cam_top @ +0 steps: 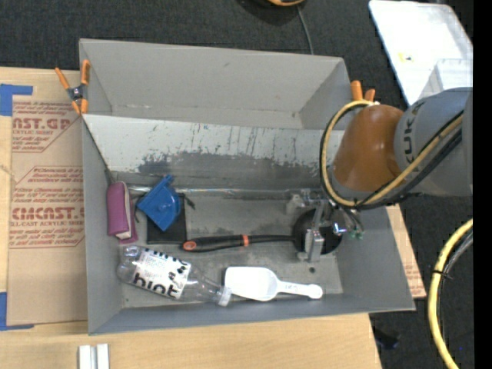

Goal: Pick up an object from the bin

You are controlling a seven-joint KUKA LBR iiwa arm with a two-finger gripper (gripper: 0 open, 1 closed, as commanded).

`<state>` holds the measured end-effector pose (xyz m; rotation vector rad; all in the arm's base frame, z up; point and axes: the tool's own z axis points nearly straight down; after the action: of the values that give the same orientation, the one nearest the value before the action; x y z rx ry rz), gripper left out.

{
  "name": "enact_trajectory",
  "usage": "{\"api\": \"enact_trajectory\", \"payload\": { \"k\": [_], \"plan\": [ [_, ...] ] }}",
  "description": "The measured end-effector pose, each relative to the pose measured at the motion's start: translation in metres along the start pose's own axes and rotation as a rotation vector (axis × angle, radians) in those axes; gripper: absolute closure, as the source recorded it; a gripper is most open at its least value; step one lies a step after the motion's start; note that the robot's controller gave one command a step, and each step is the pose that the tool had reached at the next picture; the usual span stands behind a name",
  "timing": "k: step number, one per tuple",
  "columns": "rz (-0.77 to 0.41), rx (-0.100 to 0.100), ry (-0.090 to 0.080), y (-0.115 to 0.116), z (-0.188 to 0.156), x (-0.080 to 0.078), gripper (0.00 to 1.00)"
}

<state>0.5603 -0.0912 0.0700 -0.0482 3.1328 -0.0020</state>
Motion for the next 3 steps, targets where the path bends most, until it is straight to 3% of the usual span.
{"api": "enact_trajectory", "payload": {
  "k": [1, 3],
  "plan": [
    [-0.025, 0.001, 0.000, -0.0030, 0.0000, -0.0113, 1.00],
    [-0.017, 0.002, 0.000, 0.0004, 0.0001, -0.0033, 1.00]
  ]
}}
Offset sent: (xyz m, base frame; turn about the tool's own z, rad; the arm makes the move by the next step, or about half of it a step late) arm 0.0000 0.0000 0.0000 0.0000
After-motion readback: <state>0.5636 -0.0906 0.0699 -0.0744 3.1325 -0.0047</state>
